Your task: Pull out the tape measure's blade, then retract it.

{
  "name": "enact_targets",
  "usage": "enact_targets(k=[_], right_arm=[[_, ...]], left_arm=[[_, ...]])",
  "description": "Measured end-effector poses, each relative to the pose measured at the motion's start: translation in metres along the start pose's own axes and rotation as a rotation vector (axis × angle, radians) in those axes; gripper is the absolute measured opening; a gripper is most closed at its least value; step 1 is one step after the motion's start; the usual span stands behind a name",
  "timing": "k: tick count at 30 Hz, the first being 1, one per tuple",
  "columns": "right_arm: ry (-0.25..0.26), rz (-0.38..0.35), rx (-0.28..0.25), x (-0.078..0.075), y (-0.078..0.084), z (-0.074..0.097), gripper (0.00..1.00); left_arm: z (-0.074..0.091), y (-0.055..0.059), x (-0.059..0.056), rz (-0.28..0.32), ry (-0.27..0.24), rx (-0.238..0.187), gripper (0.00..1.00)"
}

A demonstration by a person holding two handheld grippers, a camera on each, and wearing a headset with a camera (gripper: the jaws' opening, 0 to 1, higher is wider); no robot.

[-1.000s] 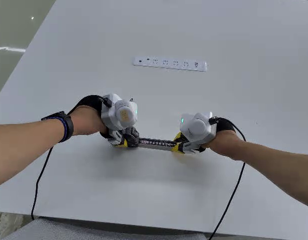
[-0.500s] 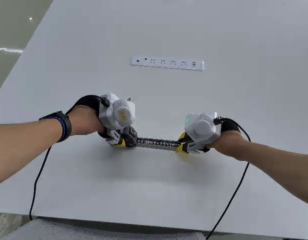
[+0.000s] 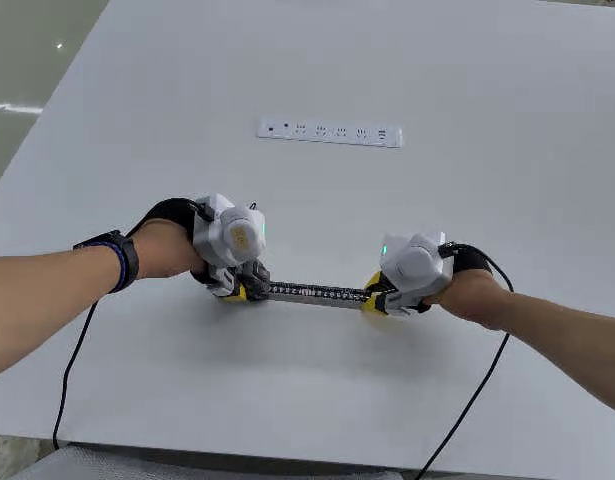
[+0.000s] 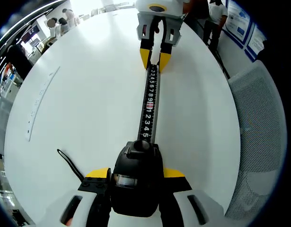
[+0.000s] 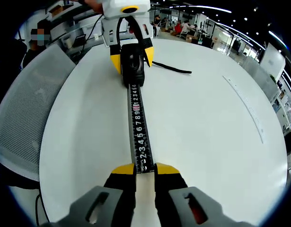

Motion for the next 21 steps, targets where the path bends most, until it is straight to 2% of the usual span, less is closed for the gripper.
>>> enact_targets(k=[21], right_arm=[[0.018,-0.009,0.020,-0.004,0.022,0.021,0.13]], left_arm=[[-0.004,0.003,0.003,-0.001,-0.003,0.011,0.36]])
Point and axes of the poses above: the centre of the closed fingertips' face, and the gripper's own axes: z roughly backward along the fingers, x roughly to its left, y roughly out of its underside, the point moved 1 cm from there along z, roughly backward along the fingers, and after that the axes turned 11 degrees about -x, right-handed, at the moved point
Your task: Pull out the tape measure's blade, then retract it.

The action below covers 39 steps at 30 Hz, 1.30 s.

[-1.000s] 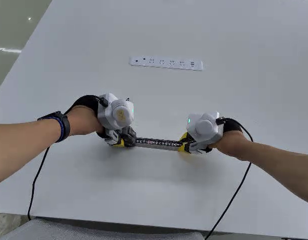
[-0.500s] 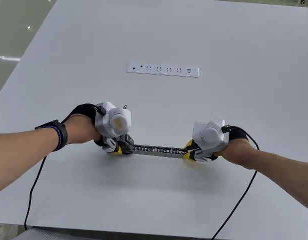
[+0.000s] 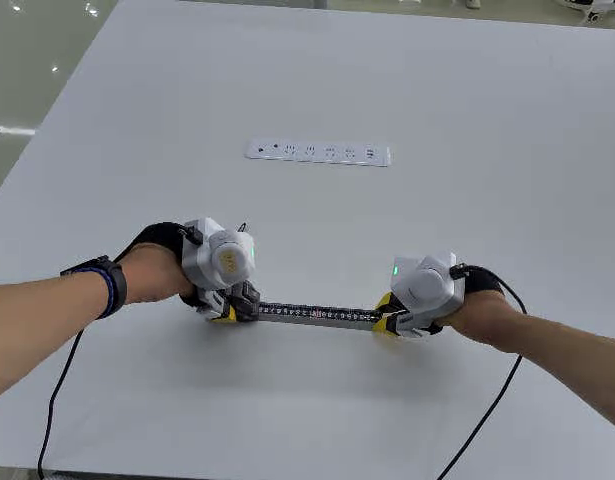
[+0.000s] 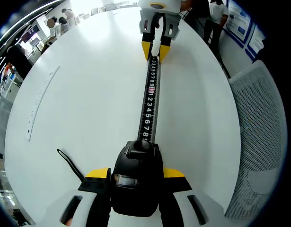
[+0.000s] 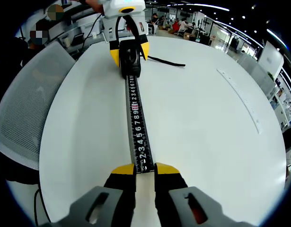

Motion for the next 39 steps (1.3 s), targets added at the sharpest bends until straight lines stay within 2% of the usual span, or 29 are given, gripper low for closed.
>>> enact_targets(k=[23,28,39], right_arm=[[0.017,-0.013,0.011,-0.005,0.021,0.020,0.13],[0.027,-0.013,0.021,-0.007,0.030,0.029,0.14],[0.024,-0.001,0.035,-0.014,0.034,0.034,0.14]], left_arm=[[0.000,-0.001,-0.001,0.002,-0.003,0.011,0.36],[0.001,-0.002,-0.003,-0.001,-0.004,0.016,0.36],[0.004,-0.003,-0.005,0.000,-0.007,0.023,0.36]])
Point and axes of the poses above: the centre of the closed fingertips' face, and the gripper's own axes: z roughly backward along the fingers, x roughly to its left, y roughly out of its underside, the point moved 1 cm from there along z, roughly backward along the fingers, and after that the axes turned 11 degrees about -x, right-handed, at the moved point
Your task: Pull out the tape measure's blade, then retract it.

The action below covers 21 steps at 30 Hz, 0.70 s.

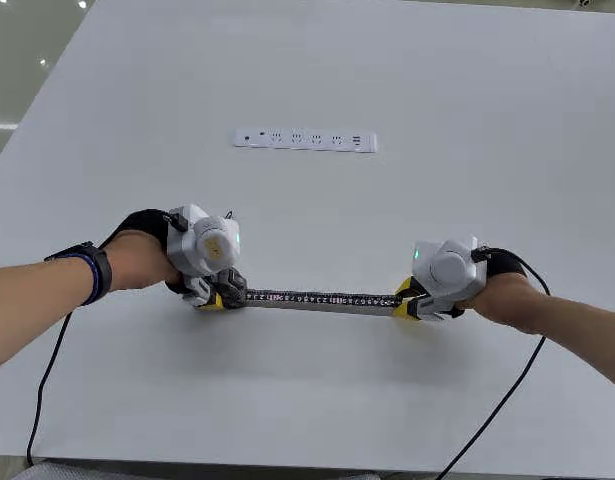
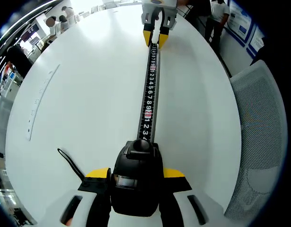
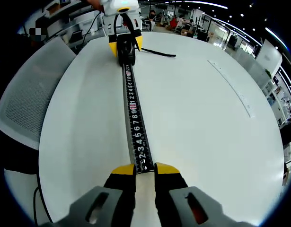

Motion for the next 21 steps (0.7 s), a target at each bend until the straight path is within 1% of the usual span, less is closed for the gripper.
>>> enact_targets(k=[8,14,16,17,18,21], right_arm=[[-0.013,0.019,0.021,0.0006,0.0021,-0.0026,0.14],[-0.008,0.014,0.019,0.0003,0.0024,-0.0024,0.15],[-0.007,-0.010,0.020,-0.0001,0.0021,-0.0023,0.16],[-0.003,-0.026,0.027,-0.0009,0.0026,-0.0019,0.16],[-0.001,-0.022,0.034,-0.0010,0.0034,-0.0015,0.16],[0.013,-0.032,0.032,-0.0008,0.0030,-0.0004,0.16]], left_arm=[[0.0000,0.0000,0.0005,0.002,-0.008,-0.005,0.36],[-0.0027,0.0015,0.0022,-0.012,-0.012,-0.009,0.37],[-0.0024,0.0020,0.0032,-0.015,-0.013,-0.005,0.37],[-0.0023,0.0020,0.0037,-0.012,-0.015,-0.005,0.37],[-0.0021,0.0023,0.0040,-0.007,-0.015,-0.005,0.37],[-0.0004,0.0006,0.0065,0.033,-0.022,-0.024,0.38]])
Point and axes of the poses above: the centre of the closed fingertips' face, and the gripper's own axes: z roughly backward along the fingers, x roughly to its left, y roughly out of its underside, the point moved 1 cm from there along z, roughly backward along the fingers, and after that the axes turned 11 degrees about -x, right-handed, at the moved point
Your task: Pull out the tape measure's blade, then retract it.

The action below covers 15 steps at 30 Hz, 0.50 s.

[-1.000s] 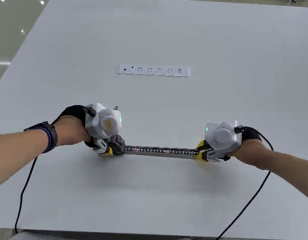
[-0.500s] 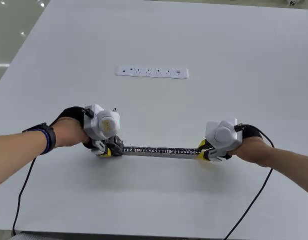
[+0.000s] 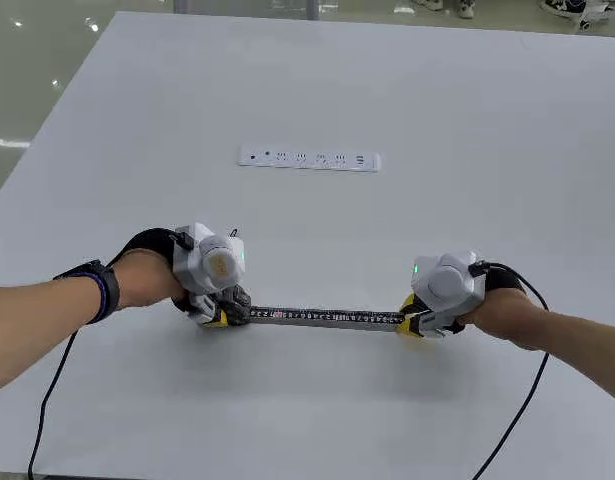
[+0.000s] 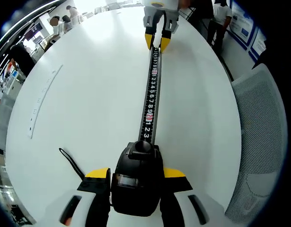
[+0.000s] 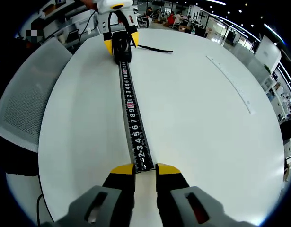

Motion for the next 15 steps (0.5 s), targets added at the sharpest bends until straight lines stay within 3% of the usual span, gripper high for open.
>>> enact_targets(k=[7,12,15], right_arm=[[0.043,-0.043,0.021,-0.003,0.002,0.001,0.20],[0.047,-0.038,0.034,0.005,0.004,0.004,0.23],[0.048,-0.038,0.034,0.005,0.004,0.004,0.27]], left_arm=[[0.012,-0.001,0.004,0.041,-0.019,-0.032,0.40],[0.023,-0.007,0.005,0.107,-0.040,-0.084,0.41],[0.024,-0.007,0.005,0.108,-0.041,-0.086,0.42]])
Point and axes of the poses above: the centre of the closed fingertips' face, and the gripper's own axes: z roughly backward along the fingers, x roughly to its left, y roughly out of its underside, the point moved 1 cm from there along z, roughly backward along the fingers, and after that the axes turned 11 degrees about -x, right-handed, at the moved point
